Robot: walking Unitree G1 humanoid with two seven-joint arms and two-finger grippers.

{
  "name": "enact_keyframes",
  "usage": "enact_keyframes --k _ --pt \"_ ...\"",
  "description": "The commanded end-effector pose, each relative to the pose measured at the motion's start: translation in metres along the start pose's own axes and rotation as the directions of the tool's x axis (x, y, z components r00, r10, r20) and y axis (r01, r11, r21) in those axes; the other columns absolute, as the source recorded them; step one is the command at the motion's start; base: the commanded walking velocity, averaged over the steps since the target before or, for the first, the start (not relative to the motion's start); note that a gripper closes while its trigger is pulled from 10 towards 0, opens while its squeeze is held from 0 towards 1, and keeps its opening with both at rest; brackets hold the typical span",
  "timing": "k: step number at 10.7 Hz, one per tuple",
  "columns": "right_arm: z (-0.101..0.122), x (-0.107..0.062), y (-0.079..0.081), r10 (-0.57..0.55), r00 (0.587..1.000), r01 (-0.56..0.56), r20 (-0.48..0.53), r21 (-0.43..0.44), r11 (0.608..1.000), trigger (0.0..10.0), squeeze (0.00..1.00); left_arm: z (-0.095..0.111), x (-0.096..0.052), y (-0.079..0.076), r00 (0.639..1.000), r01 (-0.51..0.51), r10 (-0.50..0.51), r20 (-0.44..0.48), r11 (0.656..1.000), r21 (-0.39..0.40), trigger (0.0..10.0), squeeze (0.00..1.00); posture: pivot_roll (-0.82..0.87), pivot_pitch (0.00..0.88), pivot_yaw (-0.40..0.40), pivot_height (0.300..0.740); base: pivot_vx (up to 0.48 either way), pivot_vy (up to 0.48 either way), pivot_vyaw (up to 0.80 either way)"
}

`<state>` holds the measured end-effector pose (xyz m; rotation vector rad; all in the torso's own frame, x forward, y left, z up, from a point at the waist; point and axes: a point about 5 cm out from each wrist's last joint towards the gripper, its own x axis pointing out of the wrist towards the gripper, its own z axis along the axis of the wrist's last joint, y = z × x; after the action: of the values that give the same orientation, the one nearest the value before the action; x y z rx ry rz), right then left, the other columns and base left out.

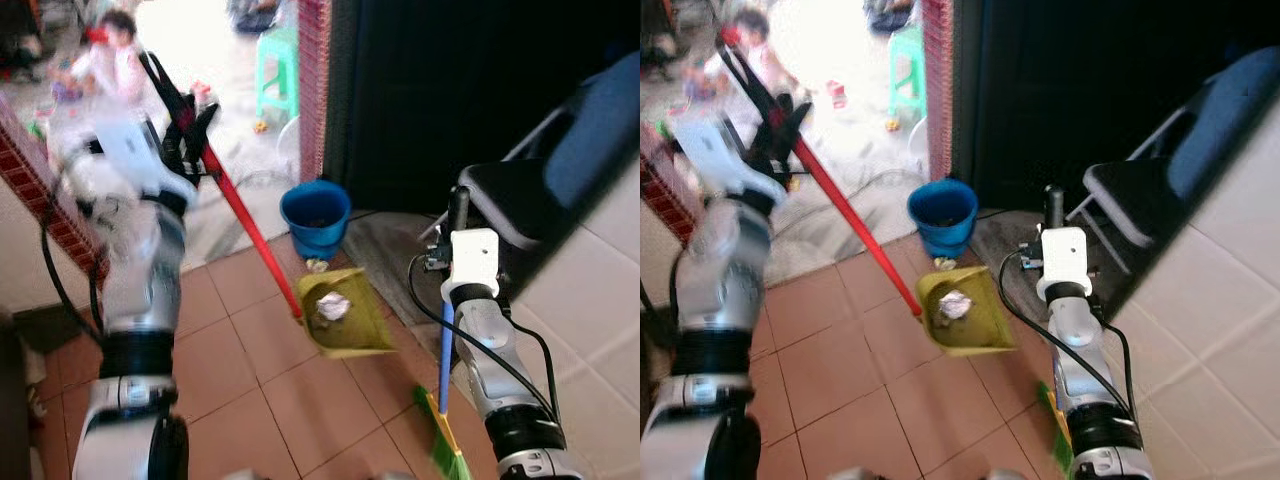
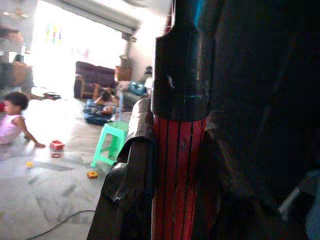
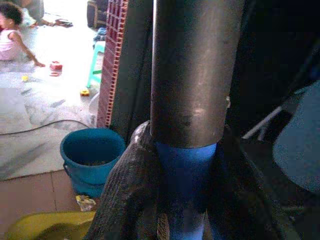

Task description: Sweep floor

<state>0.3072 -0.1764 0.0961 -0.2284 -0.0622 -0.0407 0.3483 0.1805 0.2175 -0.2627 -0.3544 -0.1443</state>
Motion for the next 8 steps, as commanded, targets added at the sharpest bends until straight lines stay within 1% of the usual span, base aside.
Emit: enact_keyframes --k 1,2,4,6,7,8 --pt "0.009 0.004 0.001 0.011 0.999 -0.011 0.05 -0.009 1.0 10.0 0.0 0.025 0.007 0.001 0.994 -0.012 0.011 0.109 1.0 0.003 10.0 0.0 -0.05 0.0 0.024 0.74 0.45 0.0 0.0" --pt "0.01 0.005 0.001 0.012 0.999 -0.012 0.05 -0.01 1.0 10.0 0.0 0.035 0.01 0.004 0.989 -0.035 0.033 0.144 0.999 0.011 10.0 0.0 -0.05 0.0 0.019 0.74 0.45 0.0 0.0" --pt "0.01 0.006 0.001 0.015 0.999 -0.015 0.052 -0.016 1.0 10.0 0.0 0.047 0.014 0.006 0.981 -0.055 0.053 0.185 0.998 0.008 10.0 0.0 -0.05 0.0 0.017 0.74 0.45 0.0 0.0" --pt "0.01 0.007 0.001 0.019 0.998 -0.018 0.055 -0.021 1.0 10.0 0.0 0.062 0.019 0.004 0.971 -0.055 0.052 0.234 0.998 0.006 10.0 0.0 -0.05 0.0 0.014 0.74 0.446 0.0 0.0" --pt "0.01 0.007 0.001 0.021 0.998 -0.019 0.055 -0.024 1.0 10.0 0.0 0.066 0.021 0.005 0.967 -0.062 0.056 0.247 0.998 0.013 10.0 0.0 -0.05 0.0 0.012 0.74 0.446 0.0 0.0" --pt "0.01 0.007 0.001 0.021 0.998 -0.02 0.057 -0.025 0.999 10.0 0.0 0.07 0.021 0.009 0.962 -0.086 0.072 0.264 0.995 0.041 10.0 0.0 -0.05 0.0 0.013 0.74 0.446 0.0 0.0"
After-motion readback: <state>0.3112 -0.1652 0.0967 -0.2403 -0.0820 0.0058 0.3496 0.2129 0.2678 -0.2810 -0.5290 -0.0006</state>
